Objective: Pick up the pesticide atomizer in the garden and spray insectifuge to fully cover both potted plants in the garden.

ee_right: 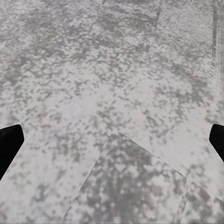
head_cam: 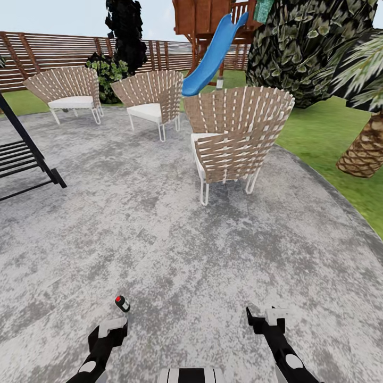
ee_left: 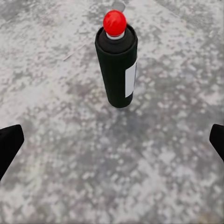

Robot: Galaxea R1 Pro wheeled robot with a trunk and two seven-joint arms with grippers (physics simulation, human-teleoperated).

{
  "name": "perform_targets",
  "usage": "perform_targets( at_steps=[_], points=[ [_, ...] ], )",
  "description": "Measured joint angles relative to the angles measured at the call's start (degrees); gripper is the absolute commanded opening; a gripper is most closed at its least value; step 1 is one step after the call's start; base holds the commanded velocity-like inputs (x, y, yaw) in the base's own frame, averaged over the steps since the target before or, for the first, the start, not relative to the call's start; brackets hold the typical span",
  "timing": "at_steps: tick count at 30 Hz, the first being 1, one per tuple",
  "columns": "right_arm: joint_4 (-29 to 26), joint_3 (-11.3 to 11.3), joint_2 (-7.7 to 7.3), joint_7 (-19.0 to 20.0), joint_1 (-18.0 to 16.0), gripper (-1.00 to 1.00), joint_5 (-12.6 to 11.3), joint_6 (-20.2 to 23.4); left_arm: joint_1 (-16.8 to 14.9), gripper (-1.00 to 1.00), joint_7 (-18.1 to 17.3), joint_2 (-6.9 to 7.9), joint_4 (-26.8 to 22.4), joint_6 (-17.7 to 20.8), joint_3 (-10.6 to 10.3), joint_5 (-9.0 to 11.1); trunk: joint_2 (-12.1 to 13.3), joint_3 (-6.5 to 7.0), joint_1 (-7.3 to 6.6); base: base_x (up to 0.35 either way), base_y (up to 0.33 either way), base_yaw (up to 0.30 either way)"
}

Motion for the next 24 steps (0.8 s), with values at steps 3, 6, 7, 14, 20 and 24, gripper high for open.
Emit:
perform_targets(
  at_steps=[3, 6, 7, 14, 20, 24],
  points=[
    [0.0, 0.0, 0.0, 0.0, 0.0, 1.0, 0.0, 0.0, 0.0, 1.0, 0.0, 0.0, 0.0, 0.0, 0.0, 0.0, 0.0, 0.0, -0.01, 0.096, -0.002, 0.0],
    [0.0, 0.0, 0.0, 0.0, 0.0, 1.0, 0.0, 0.0, 0.0, 1.0, 0.0, 0.01, 0.0, 0.0, 0.0, 0.0, 0.0, 0.0, -0.02, 0.226, 0.0, 0.0],
    [0.0, 0.0, 0.0, 0.0, 0.0, 1.0, 0.0, 0.0, 0.0, 1.0, 0.0, 0.01, 0.0, 0.0, 0.0, 0.0, 0.0, 0.0, -0.03, 0.226, 0.0, 0.0],
    [0.0, 0.0, 0.0, 0.0, 0.0, 1.0, 0.0, 0.0, 0.0, 1.0, 0.0, 0.08, 0.0, 0.0, 0.0, 0.1, 0.0, 0.0, 0.0, 0.062, 0.0, 0.0],
    [0.0, 0.0, 0.0, 0.0, 0.0, 1.0, 0.0, 0.0, 0.0, 1.0, 0.0, 0.09, 0.0, 0.0, 0.2, 0.1, 0.0, 0.0, -0.03, 0.233, 0.0, 0.0],
    [0.0, 0.0, 0.0, 0.0, 0.0, 1.0, 0.0, 0.0, 0.0, 1.0, 0.0, 0.09, 0.1, -0.1, 0.1, 0.0, 0.0, 0.0, -0.01, 0.073, 0.0, 0.0]
  ],
)
